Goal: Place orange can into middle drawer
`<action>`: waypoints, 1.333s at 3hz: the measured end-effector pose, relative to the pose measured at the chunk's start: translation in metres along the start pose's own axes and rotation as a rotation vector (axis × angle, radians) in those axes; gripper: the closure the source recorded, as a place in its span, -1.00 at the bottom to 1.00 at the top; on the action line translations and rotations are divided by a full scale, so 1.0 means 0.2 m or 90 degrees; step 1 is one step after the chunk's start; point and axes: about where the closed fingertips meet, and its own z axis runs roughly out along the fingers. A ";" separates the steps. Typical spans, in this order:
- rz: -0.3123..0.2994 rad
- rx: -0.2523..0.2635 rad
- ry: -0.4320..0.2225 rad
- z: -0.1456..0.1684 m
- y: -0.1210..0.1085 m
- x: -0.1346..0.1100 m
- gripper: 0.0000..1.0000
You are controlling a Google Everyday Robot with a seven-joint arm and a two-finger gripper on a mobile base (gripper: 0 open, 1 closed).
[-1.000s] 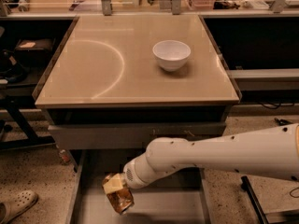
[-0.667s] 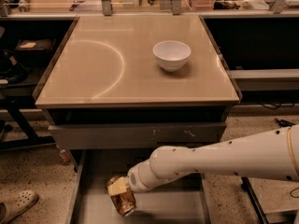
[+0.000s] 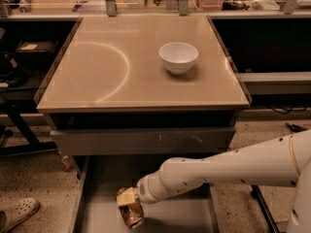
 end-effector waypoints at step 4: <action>0.124 0.079 -0.023 0.41 -0.32 0.04 1.00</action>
Offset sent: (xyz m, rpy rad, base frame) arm 0.0143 0.0038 -0.0944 -0.0660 0.0531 -0.1535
